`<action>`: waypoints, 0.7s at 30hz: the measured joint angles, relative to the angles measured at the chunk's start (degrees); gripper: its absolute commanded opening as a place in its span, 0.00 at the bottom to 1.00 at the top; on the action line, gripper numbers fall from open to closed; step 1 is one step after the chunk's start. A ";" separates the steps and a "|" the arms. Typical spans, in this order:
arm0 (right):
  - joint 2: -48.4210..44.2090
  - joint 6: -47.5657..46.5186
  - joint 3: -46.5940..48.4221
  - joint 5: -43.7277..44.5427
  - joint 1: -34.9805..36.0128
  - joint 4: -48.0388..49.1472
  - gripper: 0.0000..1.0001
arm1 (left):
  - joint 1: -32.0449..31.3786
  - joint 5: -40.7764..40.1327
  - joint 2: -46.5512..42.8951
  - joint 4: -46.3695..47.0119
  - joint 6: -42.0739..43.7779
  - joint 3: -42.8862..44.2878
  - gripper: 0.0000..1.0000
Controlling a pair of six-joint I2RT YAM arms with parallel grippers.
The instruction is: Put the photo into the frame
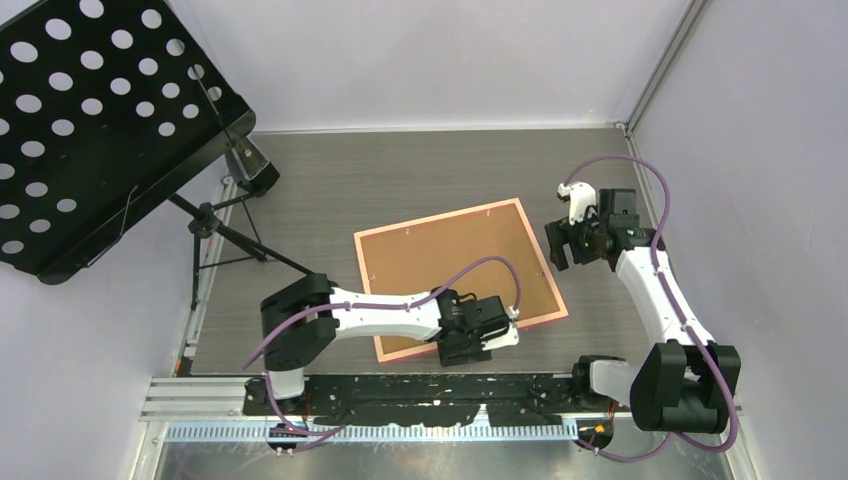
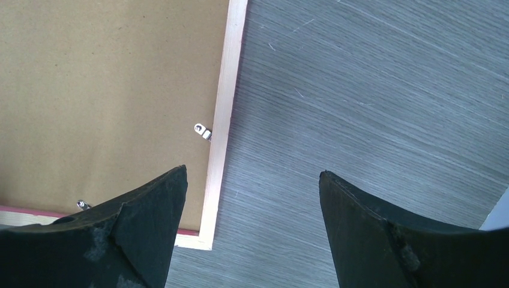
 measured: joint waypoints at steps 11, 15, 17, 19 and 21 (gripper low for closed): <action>0.00 -0.02 -0.37 -0.07 -0.72 -0.02 0.86 | 0.00 -0.33 1.44 1.05 -0.81 -0.02 0.48; 0.00 -0.02 -0.37 -0.07 -0.74 -0.02 0.86 | 0.02 -0.76 1.68 1.36 -0.79 -0.02 0.44; 0.00 -0.02 -0.37 -0.11 -0.76 -0.04 0.86 | 0.02 -1.18 1.75 1.44 -0.76 -0.02 0.40; 0.00 -0.04 -0.37 -0.26 -0.83 -0.07 0.86 | 0.02 -1.38 1.75 1.46 -0.76 -0.02 0.33; -0.02 -0.13 -0.37 -0.39 -0.92 -0.20 0.86 | 0.02 -1.62 1.75 1.46 -0.76 -0.02 0.26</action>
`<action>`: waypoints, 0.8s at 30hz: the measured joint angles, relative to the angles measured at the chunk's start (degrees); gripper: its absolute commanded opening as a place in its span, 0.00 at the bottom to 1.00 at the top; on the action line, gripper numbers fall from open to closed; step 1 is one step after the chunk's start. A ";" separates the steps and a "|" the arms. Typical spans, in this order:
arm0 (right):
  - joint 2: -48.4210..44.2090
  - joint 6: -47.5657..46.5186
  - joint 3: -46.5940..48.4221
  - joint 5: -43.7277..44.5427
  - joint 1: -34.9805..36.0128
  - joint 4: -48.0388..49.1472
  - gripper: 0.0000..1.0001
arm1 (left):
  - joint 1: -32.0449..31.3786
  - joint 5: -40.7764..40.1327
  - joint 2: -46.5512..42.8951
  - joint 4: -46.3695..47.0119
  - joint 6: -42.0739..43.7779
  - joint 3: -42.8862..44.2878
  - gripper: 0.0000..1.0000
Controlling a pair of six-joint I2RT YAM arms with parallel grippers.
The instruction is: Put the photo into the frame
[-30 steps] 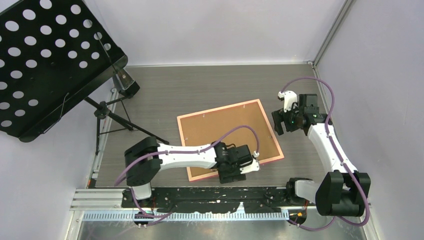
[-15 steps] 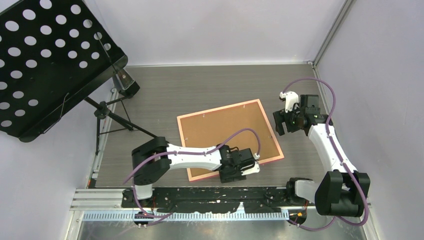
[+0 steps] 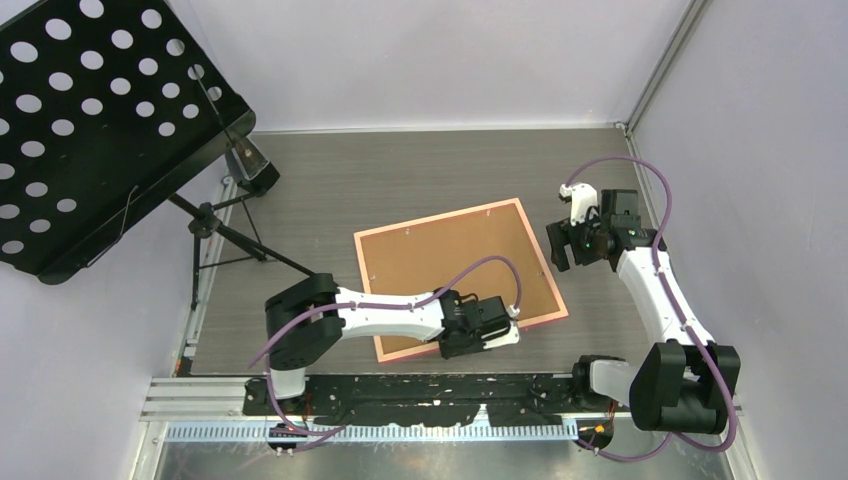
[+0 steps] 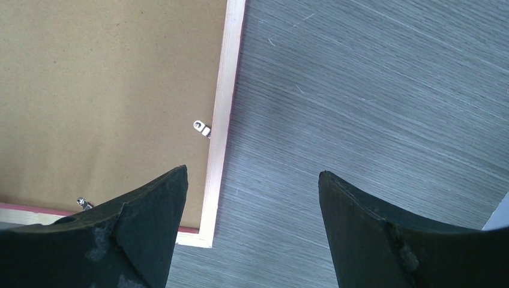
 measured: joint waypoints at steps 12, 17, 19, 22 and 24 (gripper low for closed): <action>-3.08 -2.08 -0.09 -2.49 -0.57 -1.14 0.86 | 0.13 -0.24 0.26 -0.37 -1.42 0.42 0.00; -4.92 -4.28 -1.33 -3.78 -1.11 -2.10 0.86 | 0.26 -0.09 0.74 -1.27 -1.53 1.20 0.00; -5.68 -5.79 -1.86 -4.85 -1.60 -2.64 0.86 | 0.76 0.66 0.74 -1.46 -1.51 1.38 0.00; -6.82 -10.03 -2.38 -7.96 -2.73 -4.37 0.86 | 2.51 3.10 0.50 -1.77 -1.33 1.60 0.00; -7.98 -14.23 -2.93 -10.62 -3.37 -5.92 0.86 | 3.85 5.57 0.35 -1.97 -1.20 1.75 0.00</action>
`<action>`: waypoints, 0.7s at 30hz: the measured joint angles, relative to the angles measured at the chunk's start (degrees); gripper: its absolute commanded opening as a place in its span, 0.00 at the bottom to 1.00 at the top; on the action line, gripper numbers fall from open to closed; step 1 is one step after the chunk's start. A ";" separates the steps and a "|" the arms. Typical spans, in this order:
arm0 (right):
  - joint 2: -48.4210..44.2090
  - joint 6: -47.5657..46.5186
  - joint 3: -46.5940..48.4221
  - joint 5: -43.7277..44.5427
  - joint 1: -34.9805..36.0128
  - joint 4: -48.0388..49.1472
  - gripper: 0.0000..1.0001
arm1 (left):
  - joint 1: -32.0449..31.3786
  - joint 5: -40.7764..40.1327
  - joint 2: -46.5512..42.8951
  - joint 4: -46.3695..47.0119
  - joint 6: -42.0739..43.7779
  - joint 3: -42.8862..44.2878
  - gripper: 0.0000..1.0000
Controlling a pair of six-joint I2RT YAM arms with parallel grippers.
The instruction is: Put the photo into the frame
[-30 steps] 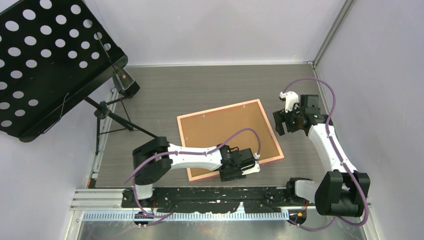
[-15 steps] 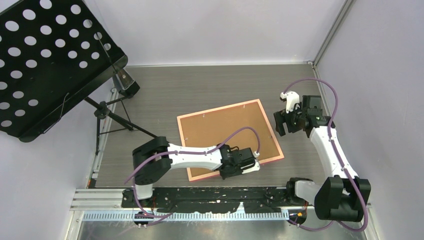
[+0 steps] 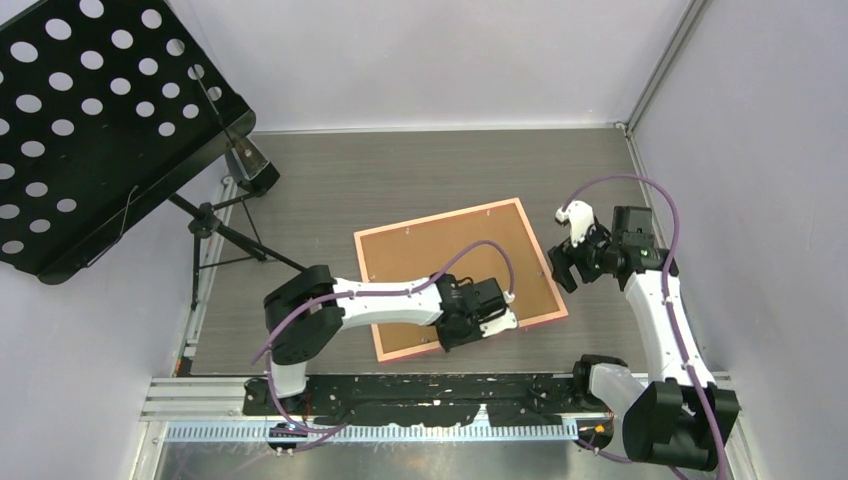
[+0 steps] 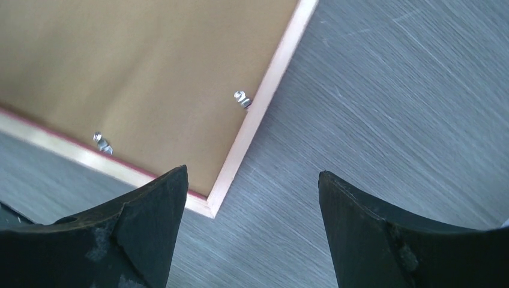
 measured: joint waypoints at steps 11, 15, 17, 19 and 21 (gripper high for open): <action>-10.01 -19.34 -7.08 -7.34 0.87 -9.07 0.86 | 7.78 10.95 0.94 -6.54 2.54 8.31 0.00; -13.73 -21.94 -10.43 -6.56 4.46 -9.27 0.86 | 9.11 12.24 1.40 -8.37 2.91 11.32 0.00; -15.67 -22.23 -11.78 -5.25 7.65 -8.94 0.86 | 9.42 12.74 1.97 -9.51 3.02 12.76 0.00; -17.59 -22.14 -13.07 -3.54 10.93 -7.76 0.86 | 9.68 13.27 2.43 -10.21 3.21 13.73 0.00; -19.71 -22.05 -14.51 -1.49 14.08 -6.14 0.86 | 9.90 13.75 2.64 -10.91 3.48 14.45 0.00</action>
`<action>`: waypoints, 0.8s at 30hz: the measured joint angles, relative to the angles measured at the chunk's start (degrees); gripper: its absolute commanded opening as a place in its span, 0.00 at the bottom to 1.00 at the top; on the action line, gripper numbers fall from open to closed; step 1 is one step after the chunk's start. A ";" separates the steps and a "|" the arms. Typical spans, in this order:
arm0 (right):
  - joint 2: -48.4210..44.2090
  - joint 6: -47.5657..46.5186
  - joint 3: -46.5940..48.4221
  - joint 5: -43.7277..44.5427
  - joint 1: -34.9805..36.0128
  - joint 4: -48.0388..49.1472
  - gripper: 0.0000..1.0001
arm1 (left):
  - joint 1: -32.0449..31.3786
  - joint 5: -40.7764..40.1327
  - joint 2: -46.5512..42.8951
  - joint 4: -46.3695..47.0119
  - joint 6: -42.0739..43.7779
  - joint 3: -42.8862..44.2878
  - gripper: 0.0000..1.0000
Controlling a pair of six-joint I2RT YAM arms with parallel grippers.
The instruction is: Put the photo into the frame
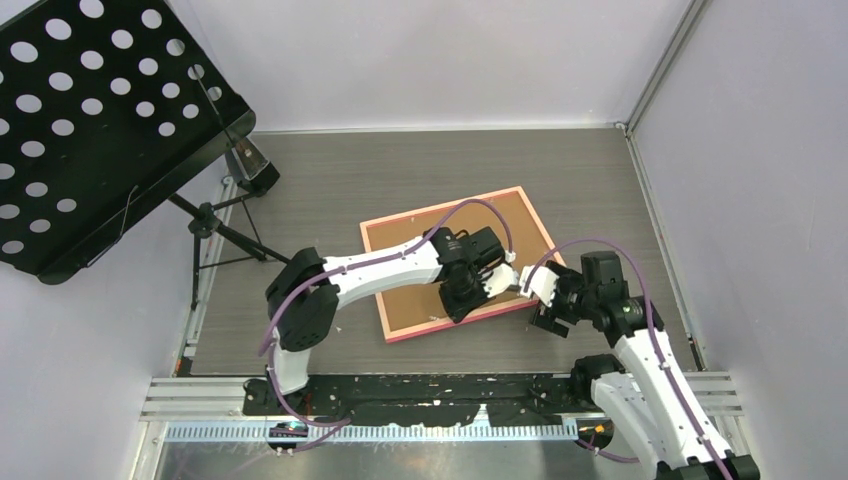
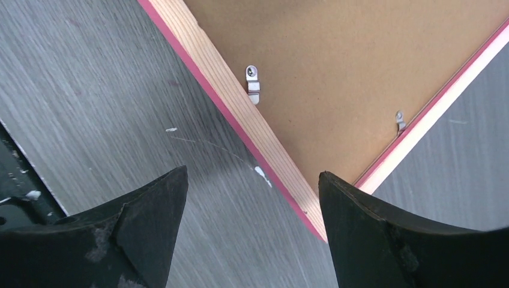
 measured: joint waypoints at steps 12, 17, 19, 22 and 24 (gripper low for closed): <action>-4.66 0.20 -8.04 11.54 9.01 12.52 0.85 | 1.86 1.40 0.00 -2.89 0.94 0.39 0.00; -4.63 0.28 -11.39 14.67 11.98 18.64 0.83 | 2.69 1.99 0.28 -5.20 1.18 0.42 0.00; -4.81 0.31 -12.63 15.56 12.70 20.90 0.83 | 2.97 2.16 0.35 -5.79 1.20 0.42 0.00; -5.05 0.20 -14.64 16.55 13.38 24.00 0.82 | 3.39 2.29 0.44 -6.32 1.09 0.42 0.00; -5.03 0.04 -15.50 17.38 13.60 24.83 0.82 | 3.63 2.62 0.46 -6.58 1.16 0.48 0.00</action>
